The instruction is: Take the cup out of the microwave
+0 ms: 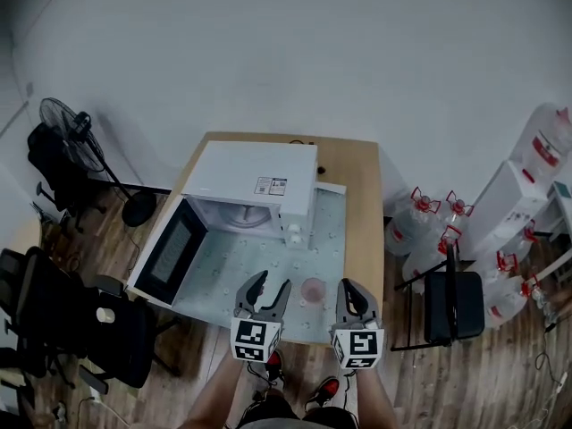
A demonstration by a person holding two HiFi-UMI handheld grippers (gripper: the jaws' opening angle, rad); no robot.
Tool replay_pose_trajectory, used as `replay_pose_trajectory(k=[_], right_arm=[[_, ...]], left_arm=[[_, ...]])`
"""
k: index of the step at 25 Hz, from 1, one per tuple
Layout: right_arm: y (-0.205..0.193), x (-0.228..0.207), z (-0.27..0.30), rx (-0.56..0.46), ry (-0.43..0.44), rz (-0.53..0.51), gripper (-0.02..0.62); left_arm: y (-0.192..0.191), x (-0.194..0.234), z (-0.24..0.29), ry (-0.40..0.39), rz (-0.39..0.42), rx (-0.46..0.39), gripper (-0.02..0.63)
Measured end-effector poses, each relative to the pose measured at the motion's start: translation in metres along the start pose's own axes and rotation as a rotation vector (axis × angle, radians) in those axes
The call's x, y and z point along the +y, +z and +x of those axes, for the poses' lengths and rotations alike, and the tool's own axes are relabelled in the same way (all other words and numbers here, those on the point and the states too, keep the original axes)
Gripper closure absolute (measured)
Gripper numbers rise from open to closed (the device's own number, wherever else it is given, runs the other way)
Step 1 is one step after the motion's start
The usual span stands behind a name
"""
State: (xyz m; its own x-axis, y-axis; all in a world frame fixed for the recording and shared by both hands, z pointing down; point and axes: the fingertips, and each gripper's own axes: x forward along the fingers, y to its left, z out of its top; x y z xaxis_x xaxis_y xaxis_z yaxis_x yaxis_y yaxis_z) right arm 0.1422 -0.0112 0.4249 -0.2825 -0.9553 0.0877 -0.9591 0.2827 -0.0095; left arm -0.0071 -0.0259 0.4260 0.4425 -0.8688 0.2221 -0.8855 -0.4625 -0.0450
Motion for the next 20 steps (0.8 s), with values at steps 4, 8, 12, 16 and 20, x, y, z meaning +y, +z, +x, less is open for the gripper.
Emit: replay_pose_trajectory(k=[4,8,12,16,20], right_arm=[[0.016,0.014,0.002,-0.019,0.029,-0.009,0.578],[0.026,0.027,0.005,-0.031,0.055,-0.020,0.577],[0.030,0.040,0.006,-0.034,0.085,-0.024,0.578],[0.030,0.057,0.009,-0.029,0.127,-0.027,0.577],[0.029,0.076,0.014,-0.025,0.172,-0.025,0.578]], left_arm=[[0.007,0.015,-0.020,0.049,0.010,0.003,0.429],[0.013,0.029,-0.037,0.088,0.020,-0.002,0.467],[0.017,0.042,-0.051,0.129,0.016,-0.006,0.503],[0.019,0.055,-0.064,0.171,0.007,-0.016,0.532],[0.015,0.066,-0.074,0.209,0.000,-0.007,0.552]])
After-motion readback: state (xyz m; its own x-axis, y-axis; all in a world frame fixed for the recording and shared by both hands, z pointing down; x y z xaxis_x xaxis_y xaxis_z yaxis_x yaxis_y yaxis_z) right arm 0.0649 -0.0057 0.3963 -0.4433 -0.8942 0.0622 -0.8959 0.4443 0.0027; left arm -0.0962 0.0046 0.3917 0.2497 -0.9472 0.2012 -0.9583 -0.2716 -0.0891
